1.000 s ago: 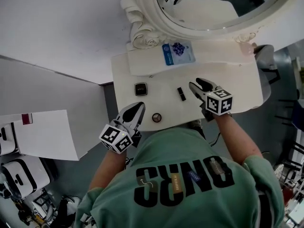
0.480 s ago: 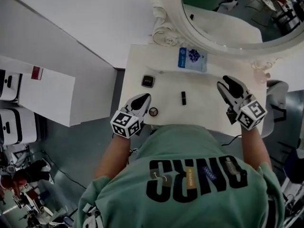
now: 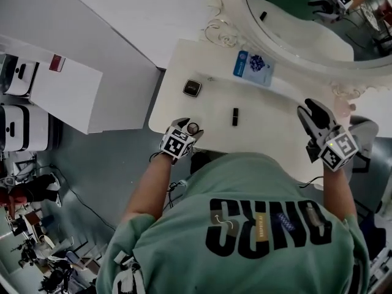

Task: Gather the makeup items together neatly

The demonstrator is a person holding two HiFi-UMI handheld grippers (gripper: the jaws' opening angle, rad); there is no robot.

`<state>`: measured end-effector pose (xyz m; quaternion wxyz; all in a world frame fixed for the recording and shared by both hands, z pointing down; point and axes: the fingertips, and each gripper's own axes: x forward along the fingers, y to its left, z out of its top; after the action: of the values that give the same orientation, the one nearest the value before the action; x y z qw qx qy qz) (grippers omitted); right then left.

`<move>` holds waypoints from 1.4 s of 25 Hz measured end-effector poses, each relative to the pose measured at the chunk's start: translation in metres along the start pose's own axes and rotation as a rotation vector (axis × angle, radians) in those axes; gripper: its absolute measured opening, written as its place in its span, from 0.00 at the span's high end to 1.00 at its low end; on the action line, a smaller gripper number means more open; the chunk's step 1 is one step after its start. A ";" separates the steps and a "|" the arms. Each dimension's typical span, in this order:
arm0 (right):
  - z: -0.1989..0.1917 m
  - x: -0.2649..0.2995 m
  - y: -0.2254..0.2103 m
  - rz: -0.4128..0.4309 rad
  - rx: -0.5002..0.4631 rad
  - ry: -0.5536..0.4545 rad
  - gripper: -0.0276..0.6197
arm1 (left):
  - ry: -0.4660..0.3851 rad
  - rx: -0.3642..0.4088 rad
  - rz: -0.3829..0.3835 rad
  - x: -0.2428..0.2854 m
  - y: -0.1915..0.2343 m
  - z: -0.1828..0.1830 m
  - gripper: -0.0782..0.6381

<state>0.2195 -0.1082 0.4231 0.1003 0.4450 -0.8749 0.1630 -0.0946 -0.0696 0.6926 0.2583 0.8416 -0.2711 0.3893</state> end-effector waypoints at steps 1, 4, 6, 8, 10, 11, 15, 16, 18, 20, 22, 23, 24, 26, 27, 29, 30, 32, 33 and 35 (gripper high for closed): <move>-0.002 -0.003 -0.002 0.000 -0.005 0.007 0.74 | 0.029 -0.009 0.010 0.004 0.001 -0.005 0.48; -0.006 -0.013 -0.008 0.000 -0.019 0.020 0.74 | 0.080 -0.057 0.049 0.011 0.006 -0.018 0.48; -0.007 -0.019 -0.013 -0.007 -0.017 0.019 0.74 | 0.083 -0.065 0.086 0.012 0.012 -0.020 0.51; -0.009 -0.024 -0.017 -0.018 -0.011 0.016 0.74 | 0.074 -0.064 0.101 0.011 0.016 -0.020 0.56; -0.011 -0.029 -0.021 -0.029 -0.001 0.012 0.74 | 0.076 -0.066 0.096 0.011 0.017 -0.021 0.56; -0.012 -0.031 -0.024 -0.033 0.003 0.010 0.74 | 0.082 -0.065 0.094 0.011 0.016 -0.021 0.57; -0.015 -0.038 -0.027 -0.042 0.012 0.000 0.74 | 0.055 -0.040 0.064 0.009 0.001 0.003 0.57; -0.014 -0.040 -0.027 -0.043 0.011 -0.003 0.74 | 0.030 -0.026 0.052 0.007 -0.006 0.017 0.57; -0.014 -0.046 -0.026 -0.047 0.007 -0.010 0.74 | -0.026 0.023 0.021 0.003 -0.025 0.054 0.57; -0.014 -0.055 -0.026 -0.059 0.007 -0.018 0.74 | -0.073 0.092 -0.015 0.005 -0.048 0.093 0.57; -0.015 -0.068 -0.028 -0.075 0.007 -0.025 0.74 | -0.094 0.165 -0.049 0.013 -0.073 0.126 0.57; -0.016 -0.074 -0.029 -0.084 0.007 -0.029 0.74 | -0.094 0.199 -0.064 0.020 -0.084 0.138 0.57; -0.017 -0.082 -0.031 -0.094 0.007 -0.032 0.74 | -0.091 0.232 -0.076 0.029 -0.095 0.146 0.57; -0.021 -0.098 -0.035 -0.116 0.012 -0.039 0.74 | -0.078 0.284 -0.092 0.053 -0.113 0.155 0.57; -0.023 -0.107 -0.037 -0.129 0.016 -0.042 0.74 | -0.069 0.299 -0.099 0.065 -0.122 0.157 0.57; -0.029 -0.126 -0.042 -0.156 0.025 -0.045 0.74 | -0.041 0.320 -0.106 0.086 -0.137 0.159 0.57; -0.033 -0.135 -0.045 -0.171 0.030 -0.046 0.74 | -0.024 0.329 -0.105 0.096 -0.143 0.158 0.57; -0.040 -0.153 -0.050 -0.201 0.041 -0.044 0.74 | 0.011 0.346 -0.107 0.115 -0.155 0.154 0.57; -0.044 -0.162 -0.051 -0.217 0.046 -0.040 0.74 | 0.028 0.354 -0.111 0.124 -0.161 0.151 0.57; -0.052 -0.177 -0.055 -0.243 0.054 -0.030 0.74 | 0.062 0.369 -0.118 0.140 -0.171 0.145 0.57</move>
<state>0.3684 0.0127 0.4250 0.0944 0.5527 -0.8111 0.1664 0.1696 -0.0755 0.6844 0.1301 0.8767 -0.1371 0.4424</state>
